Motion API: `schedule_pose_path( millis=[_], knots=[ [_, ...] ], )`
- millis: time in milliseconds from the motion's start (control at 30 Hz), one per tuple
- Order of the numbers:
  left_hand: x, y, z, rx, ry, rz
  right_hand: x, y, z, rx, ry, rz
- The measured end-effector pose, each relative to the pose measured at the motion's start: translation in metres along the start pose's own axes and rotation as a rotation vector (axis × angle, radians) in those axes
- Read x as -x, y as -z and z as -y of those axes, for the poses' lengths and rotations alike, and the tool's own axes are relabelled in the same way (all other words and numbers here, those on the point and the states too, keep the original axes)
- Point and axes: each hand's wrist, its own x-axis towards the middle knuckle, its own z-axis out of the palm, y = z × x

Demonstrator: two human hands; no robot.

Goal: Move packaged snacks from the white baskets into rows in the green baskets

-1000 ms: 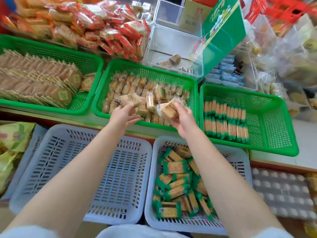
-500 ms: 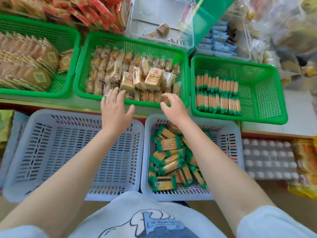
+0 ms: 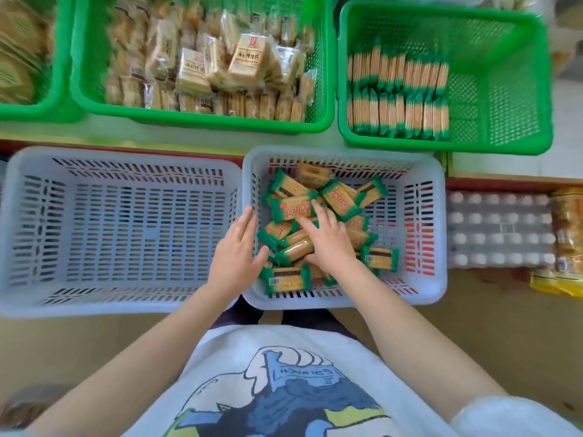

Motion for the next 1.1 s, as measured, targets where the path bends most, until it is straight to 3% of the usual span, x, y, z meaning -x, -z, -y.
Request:
schedule_pose_path(
  millis=[200,400,567,667,767,867,900,1100],
  knots=[
    [0.002,-0.001,-0.005,0.065,0.039,0.023,0.002,-0.006,0.001,-0.012,-0.035,-0.130],
    [0.004,0.003,-0.001,0.076,0.024,0.033,0.003,-0.013,-0.003,-0.016,-0.131,-0.050],
    [0.005,0.012,-0.002,0.149,0.000,0.085,0.012,0.008,-0.011,-0.459,-0.213,-0.046],
    [0.004,0.022,-0.008,0.219,0.032,0.039,0.032,0.035,-0.009,-0.887,-0.316,-0.128],
    [0.005,0.034,-0.034,0.570,0.083,-0.084,0.048,0.059,0.006,-1.304,-0.296,-0.168],
    [-0.001,0.049,-0.058,1.259,0.244,0.040,0.048,0.073,0.029,-1.387,-0.136,0.014],
    [-0.004,0.052,-0.058,1.382,0.287,0.059,0.046,0.076,0.034,-1.354,-0.095,0.035],
    [-0.006,0.055,-0.022,1.450,0.431,0.014,0.016,0.073,0.014,-1.067,-0.303,-0.281]
  ],
)
